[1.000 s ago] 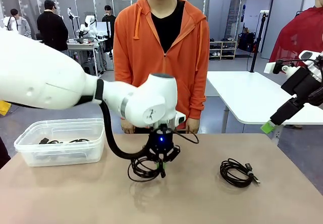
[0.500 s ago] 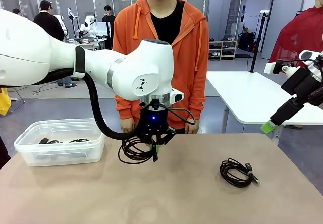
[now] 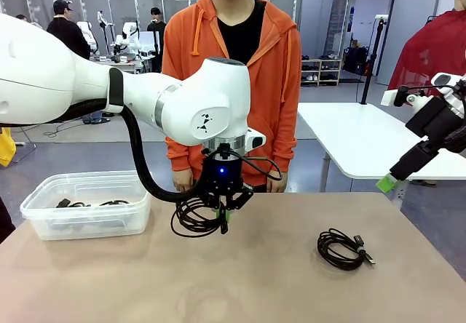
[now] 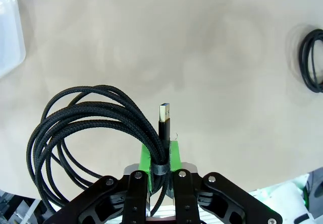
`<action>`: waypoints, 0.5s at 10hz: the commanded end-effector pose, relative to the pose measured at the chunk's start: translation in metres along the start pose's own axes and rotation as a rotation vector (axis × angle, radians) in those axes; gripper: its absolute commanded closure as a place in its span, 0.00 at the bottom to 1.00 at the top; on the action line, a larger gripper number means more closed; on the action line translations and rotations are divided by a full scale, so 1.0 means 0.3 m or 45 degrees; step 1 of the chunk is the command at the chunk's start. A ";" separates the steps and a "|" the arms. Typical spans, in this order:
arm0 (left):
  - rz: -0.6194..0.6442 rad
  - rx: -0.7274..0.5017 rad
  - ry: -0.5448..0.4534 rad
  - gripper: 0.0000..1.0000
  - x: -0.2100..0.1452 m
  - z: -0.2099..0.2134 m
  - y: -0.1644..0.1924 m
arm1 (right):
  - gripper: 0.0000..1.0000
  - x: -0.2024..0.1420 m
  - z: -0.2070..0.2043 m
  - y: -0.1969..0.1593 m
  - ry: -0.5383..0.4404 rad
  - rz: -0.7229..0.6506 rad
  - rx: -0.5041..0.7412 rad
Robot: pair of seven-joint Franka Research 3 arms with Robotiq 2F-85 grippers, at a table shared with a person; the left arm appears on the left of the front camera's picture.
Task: Organize and store the cables.
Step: Place the USB Extension Cable into the Organizing box.
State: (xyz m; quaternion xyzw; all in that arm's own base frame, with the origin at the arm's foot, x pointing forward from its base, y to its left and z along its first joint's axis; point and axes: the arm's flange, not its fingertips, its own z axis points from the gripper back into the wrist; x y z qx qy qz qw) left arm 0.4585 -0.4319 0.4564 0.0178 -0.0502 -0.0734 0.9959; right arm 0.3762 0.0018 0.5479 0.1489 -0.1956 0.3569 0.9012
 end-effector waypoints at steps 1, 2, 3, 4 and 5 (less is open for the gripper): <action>0.000 0.000 0.000 0.84 0.000 0.000 0.000 | 0.00 0.002 -0.001 0.004 -0.006 -0.026 -0.001; -0.115 0.016 -0.084 0.84 -0.007 0.067 0.050 | 0.00 0.002 -0.001 0.004 -0.006 -0.026 -0.001; -0.175 0.056 -0.078 0.84 -0.011 0.090 0.110 | 0.00 0.002 -0.001 0.004 -0.006 -0.026 -0.001; -0.208 0.098 -0.077 0.84 -0.021 0.119 0.178 | 0.00 0.002 -0.001 0.004 -0.006 -0.026 -0.001; -0.224 0.087 -0.095 0.84 -0.031 0.156 0.260 | 0.00 0.002 -0.001 0.004 -0.006 -0.026 -0.001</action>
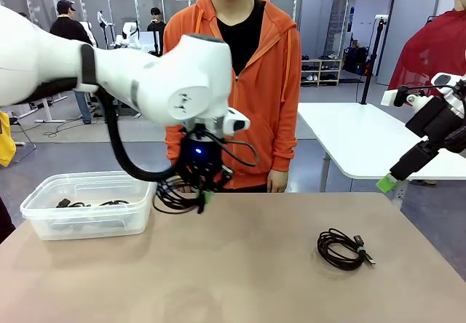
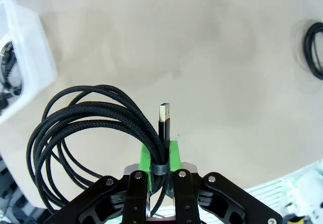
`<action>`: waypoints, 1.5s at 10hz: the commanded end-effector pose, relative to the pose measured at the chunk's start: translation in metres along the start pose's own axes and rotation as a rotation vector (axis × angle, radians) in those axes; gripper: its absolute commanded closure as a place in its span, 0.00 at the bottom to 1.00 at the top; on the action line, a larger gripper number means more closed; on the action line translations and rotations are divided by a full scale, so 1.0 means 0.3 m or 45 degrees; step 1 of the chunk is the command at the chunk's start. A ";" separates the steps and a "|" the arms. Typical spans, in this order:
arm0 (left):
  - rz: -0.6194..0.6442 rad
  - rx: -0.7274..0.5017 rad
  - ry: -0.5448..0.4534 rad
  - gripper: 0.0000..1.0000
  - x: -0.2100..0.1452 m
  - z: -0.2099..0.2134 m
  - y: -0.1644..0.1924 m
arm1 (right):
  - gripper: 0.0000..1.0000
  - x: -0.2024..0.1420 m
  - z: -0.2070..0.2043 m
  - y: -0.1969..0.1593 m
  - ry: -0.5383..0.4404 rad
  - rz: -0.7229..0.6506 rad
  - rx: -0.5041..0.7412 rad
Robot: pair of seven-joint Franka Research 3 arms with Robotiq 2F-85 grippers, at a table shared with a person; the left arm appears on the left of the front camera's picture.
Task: Organize and store the cables.
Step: Place the USB Extension Cable into the Organizing box.
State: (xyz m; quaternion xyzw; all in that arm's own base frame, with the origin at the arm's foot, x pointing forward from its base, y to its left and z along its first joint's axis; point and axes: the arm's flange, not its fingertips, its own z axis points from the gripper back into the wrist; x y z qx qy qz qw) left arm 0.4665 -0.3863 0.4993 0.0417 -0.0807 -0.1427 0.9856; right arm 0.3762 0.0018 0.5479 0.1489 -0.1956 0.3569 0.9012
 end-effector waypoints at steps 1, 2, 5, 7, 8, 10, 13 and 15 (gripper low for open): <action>-0.077 -0.003 -0.011 0.84 -0.087 0.043 0.183 | 0.00 0.002 -0.001 0.004 -0.006 -0.026 -0.001; -0.088 0.024 -0.040 0.84 -0.111 0.044 0.296 | 0.00 0.002 -0.001 0.004 -0.006 -0.026 -0.001; -0.227 0.091 -0.137 0.84 -0.162 0.037 0.633 | 0.00 0.002 -0.001 0.004 -0.006 -0.026 -0.001; -0.154 0.053 -0.186 0.84 -0.156 0.035 0.831 | 0.00 0.002 -0.001 0.004 -0.006 -0.026 -0.001; -0.120 0.044 -0.177 0.84 -0.136 0.024 0.908 | 0.00 0.002 -0.001 0.004 -0.006 -0.026 -0.001; -0.037 -0.014 -0.160 0.84 -0.069 -0.009 1.047 | 0.00 0.002 -0.001 0.004 -0.006 -0.026 -0.001; -0.019 -0.088 -0.165 0.84 0.035 -0.058 1.135 | 0.00 0.002 -0.001 0.004 -0.006 -0.026 -0.001; 0.017 -0.133 -0.146 0.84 0.128 -0.114 1.139 | 0.00 0.002 -0.001 0.004 -0.006 -0.026 -0.001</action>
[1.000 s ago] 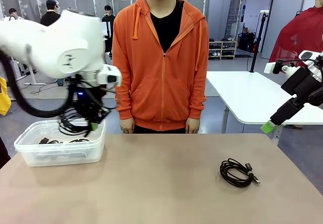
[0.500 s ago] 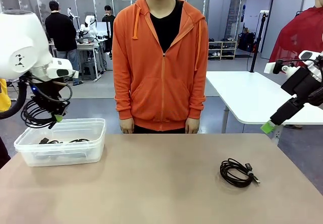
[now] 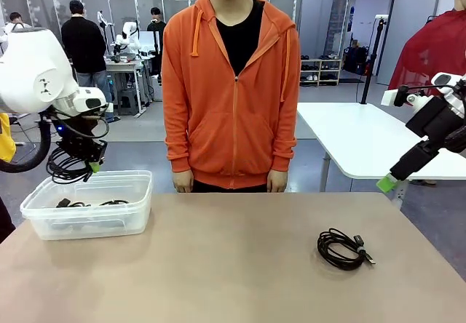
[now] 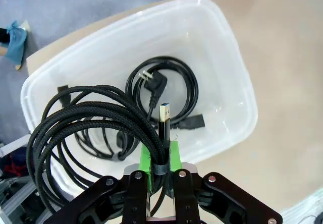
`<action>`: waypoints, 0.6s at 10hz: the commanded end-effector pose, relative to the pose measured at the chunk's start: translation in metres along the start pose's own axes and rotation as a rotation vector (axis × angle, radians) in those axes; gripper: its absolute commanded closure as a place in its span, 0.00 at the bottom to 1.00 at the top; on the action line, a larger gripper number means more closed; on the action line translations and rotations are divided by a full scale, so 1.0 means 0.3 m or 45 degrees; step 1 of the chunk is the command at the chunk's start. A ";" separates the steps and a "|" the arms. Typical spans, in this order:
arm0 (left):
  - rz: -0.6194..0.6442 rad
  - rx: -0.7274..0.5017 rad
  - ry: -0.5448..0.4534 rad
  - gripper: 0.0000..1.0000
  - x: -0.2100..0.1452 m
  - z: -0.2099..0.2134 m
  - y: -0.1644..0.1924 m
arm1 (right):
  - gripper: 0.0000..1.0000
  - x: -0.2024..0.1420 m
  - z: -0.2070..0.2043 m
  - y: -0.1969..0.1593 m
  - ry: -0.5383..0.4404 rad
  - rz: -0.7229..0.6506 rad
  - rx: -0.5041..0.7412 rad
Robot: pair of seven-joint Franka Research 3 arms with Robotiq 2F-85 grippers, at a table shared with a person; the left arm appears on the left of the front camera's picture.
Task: Organize and store the cables.
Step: Place the USB Extension Cable into the Organizing box.
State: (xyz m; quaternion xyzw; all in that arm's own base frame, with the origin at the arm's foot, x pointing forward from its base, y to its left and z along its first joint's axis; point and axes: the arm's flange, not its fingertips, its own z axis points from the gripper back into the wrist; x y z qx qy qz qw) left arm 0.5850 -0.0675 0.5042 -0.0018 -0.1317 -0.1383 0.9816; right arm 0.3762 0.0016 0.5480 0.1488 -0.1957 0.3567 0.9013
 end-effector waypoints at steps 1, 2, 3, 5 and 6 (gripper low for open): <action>0.010 -0.055 0.030 0.84 0.089 -0.040 0.005 | 0.00 0.002 -0.002 0.004 -0.006 -0.026 0.000; 0.023 -0.055 0.054 0.84 0.107 -0.081 -0.005 | 0.00 0.002 -0.002 0.004 -0.006 -0.026 0.000; 0.040 -0.082 0.066 0.84 0.127 -0.131 -0.017 | 0.00 0.002 -0.002 0.004 -0.006 -0.026 0.000; 0.060 -0.103 0.125 0.84 0.124 -0.190 -0.046 | 0.00 0.002 -0.002 0.004 -0.006 -0.026 0.000; 0.068 -0.100 0.148 0.84 0.119 -0.223 -0.056 | 0.00 0.002 -0.002 0.004 -0.006 -0.026 0.000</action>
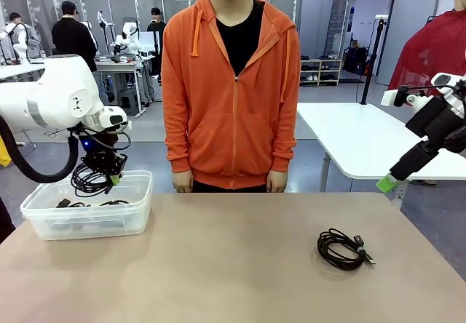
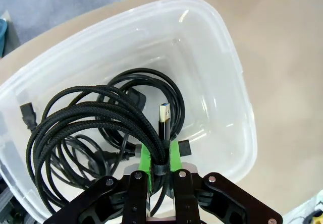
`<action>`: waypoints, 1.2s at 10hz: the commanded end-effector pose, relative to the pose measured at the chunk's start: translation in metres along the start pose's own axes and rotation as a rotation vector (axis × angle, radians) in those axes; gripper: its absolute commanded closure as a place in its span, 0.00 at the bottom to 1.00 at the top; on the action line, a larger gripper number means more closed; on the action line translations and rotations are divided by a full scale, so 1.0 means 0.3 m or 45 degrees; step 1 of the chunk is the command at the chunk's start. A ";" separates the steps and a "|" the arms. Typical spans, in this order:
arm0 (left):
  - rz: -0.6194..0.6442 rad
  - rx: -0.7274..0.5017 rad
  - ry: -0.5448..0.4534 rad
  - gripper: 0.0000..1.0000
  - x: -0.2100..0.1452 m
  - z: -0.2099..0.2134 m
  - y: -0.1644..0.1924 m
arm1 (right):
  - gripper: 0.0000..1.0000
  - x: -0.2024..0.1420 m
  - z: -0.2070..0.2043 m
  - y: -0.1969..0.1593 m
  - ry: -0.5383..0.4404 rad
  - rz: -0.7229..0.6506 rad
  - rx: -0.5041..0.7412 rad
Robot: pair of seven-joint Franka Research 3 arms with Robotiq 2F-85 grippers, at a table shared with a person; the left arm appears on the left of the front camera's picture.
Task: Organize and store the cables.
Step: Place the USB Extension Cable into the Organizing box.
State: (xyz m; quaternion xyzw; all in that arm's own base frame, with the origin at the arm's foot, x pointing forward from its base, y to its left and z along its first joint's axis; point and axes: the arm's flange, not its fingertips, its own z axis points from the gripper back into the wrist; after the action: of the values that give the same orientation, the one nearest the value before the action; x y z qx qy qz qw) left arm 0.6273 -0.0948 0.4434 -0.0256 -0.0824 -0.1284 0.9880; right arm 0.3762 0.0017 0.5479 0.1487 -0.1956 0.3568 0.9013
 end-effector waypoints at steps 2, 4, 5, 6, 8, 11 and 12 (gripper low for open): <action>0.065 -0.042 0.068 0.84 0.012 -0.054 -0.011 | 0.00 0.002 -0.002 0.004 -0.006 -0.026 0.000; 0.110 -0.080 0.081 0.84 0.028 -0.132 -0.023 | 0.00 0.002 -0.002 0.004 -0.006 -0.026 0.000; 0.120 -0.077 0.083 0.84 0.035 -0.149 -0.029 | 0.00 0.002 -0.002 0.004 -0.006 -0.026 0.000; 0.127 -0.078 0.087 0.80 0.035 -0.156 -0.035 | 0.00 0.002 -0.002 0.004 -0.006 -0.026 0.000; 0.140 -0.070 0.086 0.74 0.029 -0.154 -0.034 | 0.00 0.002 -0.002 0.004 -0.006 -0.026 0.000; 0.155 -0.075 0.070 0.72 0.014 -0.134 -0.037 | 0.00 0.002 -0.002 0.004 -0.006 -0.026 0.000; 0.157 -0.081 0.061 0.61 0.009 -0.127 -0.038 | 0.00 0.002 -0.002 0.004 -0.006 -0.026 0.000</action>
State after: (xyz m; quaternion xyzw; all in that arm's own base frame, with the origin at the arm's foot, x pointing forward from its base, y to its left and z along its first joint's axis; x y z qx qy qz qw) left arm 0.6368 -0.1095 0.4035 -0.0453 -0.0469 -0.0809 0.9946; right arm 0.3762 0.0017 0.5479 0.1487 -0.1956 0.3568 0.9013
